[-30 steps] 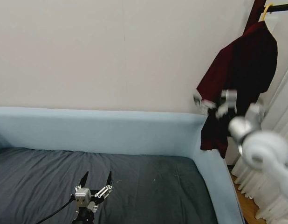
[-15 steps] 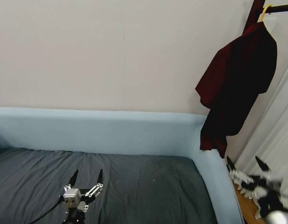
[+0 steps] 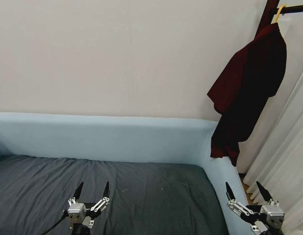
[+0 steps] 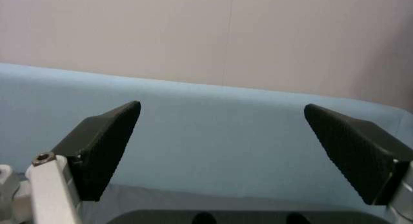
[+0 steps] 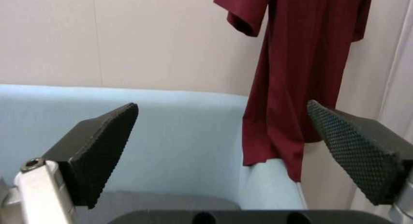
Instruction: Pick up the clothes from the sofa and hang them on the clothes hanger.
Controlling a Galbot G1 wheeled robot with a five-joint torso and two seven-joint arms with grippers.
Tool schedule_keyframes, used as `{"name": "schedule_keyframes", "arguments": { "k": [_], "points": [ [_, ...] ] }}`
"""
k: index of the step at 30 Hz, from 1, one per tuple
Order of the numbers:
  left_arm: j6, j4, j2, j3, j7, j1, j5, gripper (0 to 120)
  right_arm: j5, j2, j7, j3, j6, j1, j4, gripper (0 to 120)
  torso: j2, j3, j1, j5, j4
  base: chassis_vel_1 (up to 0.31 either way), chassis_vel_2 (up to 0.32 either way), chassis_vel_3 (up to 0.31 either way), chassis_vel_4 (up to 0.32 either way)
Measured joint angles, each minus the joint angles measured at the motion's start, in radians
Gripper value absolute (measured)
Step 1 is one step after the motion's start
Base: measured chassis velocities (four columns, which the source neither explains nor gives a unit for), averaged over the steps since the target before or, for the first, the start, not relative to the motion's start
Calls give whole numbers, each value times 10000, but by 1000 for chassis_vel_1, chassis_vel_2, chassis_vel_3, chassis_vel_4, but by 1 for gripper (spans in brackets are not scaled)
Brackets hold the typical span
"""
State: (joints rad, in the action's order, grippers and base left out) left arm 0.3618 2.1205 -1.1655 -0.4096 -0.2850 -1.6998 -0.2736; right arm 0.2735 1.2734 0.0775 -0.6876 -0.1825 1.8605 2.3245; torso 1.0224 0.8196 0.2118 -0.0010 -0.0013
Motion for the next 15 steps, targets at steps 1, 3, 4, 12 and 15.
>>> {"name": "schedule_keyframes", "arguments": {
  "k": [1, 3, 4, 12, 15],
  "points": [
    [0, -1, 1, 1, 1, 1, 0, 100, 7, -9, 7, 6, 0, -14, -6, 100, 0, 0, 0, 0, 0, 0, 0, 0, 0],
    [0, -2, 3, 3, 2, 3, 0, 100, 18, -21, 18, 12, 6, -32, -11, 100, 0, 0, 0, 0, 0, 0, 0, 0, 0],
    [0, -2, 3, 3, 2, 3, 0, 100, 18, -21, 18, 12, 6, -32, -11, 100, 0, 0, 0, 0, 0, 0, 0, 0, 0],
    [0, -3, 4, 7, 7, 8, 0, 100, 68, -52, 43, 30, 41, -78, -23, 100, -1, 0, 1, 1, 0, 0, 0, 0, 0],
    [0, -3, 5, 7, 7, 10, 0, 100, 77, -57, 46, 32, 49, -86, -25, 100, 0, 0, 1, 2, 0, 0, 0, 0, 0]
  ]
}}
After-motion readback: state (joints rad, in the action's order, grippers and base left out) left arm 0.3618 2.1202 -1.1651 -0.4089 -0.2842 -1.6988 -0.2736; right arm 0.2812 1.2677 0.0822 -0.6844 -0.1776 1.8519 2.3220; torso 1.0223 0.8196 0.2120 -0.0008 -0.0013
